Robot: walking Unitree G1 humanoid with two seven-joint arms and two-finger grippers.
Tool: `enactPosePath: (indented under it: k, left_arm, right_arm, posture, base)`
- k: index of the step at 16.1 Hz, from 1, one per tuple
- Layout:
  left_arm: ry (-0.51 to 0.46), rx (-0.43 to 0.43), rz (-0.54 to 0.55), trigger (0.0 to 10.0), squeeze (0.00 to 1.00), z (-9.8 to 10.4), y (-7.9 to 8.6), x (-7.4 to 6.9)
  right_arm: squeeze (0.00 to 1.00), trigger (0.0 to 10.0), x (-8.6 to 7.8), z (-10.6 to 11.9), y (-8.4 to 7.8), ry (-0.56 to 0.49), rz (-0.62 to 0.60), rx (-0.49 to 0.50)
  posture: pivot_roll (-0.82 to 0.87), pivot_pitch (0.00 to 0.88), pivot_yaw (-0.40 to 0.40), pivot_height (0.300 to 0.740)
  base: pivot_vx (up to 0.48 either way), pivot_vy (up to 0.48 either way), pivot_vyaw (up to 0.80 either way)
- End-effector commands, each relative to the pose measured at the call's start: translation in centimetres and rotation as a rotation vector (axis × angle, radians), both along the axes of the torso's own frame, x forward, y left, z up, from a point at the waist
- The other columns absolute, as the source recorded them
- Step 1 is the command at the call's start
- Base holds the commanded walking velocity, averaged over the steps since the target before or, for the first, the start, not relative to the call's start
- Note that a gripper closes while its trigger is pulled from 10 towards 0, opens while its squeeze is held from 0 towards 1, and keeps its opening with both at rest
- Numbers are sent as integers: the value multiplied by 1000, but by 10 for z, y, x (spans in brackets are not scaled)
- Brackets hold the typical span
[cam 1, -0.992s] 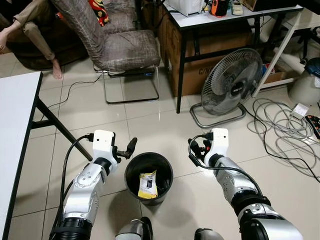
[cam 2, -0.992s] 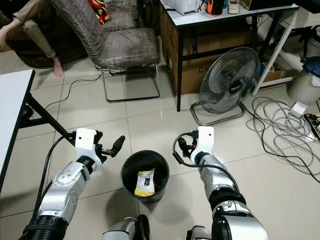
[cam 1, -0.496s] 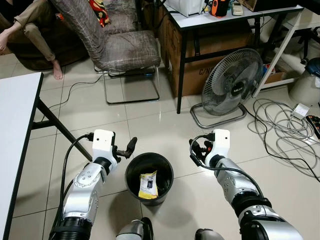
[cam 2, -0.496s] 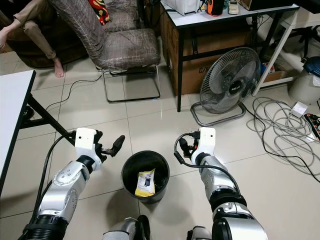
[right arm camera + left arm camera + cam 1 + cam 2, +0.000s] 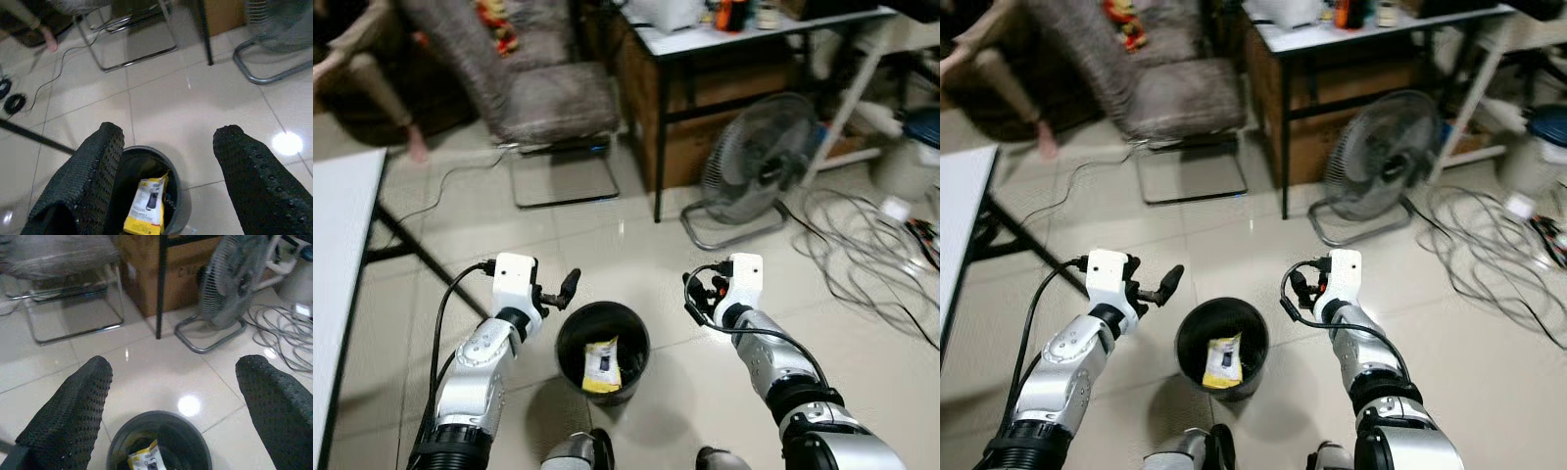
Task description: Picking trash to rubbish bin
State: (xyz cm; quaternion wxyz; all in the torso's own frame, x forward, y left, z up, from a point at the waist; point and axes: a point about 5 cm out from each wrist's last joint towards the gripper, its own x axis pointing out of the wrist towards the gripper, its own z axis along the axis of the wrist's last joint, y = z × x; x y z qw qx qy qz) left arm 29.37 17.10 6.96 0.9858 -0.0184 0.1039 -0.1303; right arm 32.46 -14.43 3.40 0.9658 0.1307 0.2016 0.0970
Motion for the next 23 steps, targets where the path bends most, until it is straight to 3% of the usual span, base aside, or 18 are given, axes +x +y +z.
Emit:
enactPosePath:
  k: [1, 6, 23]
  left_arm:
    - [20, 4, -1, 10000, 0, -2, 3, -1]
    - [9, 8, 17, 10000, 0, 3, 13, -2]
    - [27, 8, 26, 10000, 0, 2, 18, -5]
  right_arm:
    - [0, 10000, -5, -6, 0, 29, -12, 6]
    - [0, 10000, -9, -10, 3, 43, -15, 19]
    - [0, 10000, -11, -13, 5, 60, -11, 25]
  posture:
    - [-88, 120, 126, 740]
    - [-69, 139, 128, 740]
    - [-59, 136, 134, 740]
  base:
    - [0, 0, -775]
    - [0, 0, -775]
    - [0, 0, -737]
